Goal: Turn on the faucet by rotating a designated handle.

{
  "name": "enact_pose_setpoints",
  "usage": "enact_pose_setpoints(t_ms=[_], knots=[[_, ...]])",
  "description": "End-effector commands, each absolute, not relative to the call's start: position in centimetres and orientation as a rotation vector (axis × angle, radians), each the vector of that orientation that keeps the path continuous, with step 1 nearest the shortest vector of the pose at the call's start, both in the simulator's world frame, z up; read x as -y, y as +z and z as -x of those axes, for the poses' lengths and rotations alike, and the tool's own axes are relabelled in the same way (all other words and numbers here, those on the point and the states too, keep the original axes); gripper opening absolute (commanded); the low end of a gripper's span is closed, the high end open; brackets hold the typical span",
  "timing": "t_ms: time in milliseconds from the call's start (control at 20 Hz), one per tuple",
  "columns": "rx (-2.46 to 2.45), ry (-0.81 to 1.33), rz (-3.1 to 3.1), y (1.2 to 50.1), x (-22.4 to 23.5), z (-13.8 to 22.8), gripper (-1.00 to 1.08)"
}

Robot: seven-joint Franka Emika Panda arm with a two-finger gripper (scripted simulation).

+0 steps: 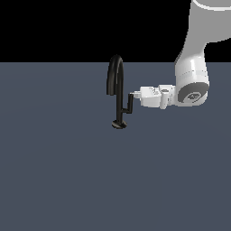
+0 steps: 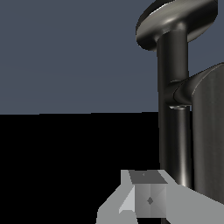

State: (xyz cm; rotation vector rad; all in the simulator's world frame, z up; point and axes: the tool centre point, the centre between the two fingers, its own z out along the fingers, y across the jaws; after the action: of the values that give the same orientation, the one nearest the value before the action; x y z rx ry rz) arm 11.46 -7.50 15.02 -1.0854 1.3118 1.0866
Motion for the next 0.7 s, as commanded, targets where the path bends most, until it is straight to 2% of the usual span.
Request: enact_pose_setpoints(t_ms=[0,650], knots=[[-1.317,1.092,1.056,14.4,7.4,-11.6,-1.0],[-1.319,1.094,1.046,14.6,7.1,-10.4,-1.0]])
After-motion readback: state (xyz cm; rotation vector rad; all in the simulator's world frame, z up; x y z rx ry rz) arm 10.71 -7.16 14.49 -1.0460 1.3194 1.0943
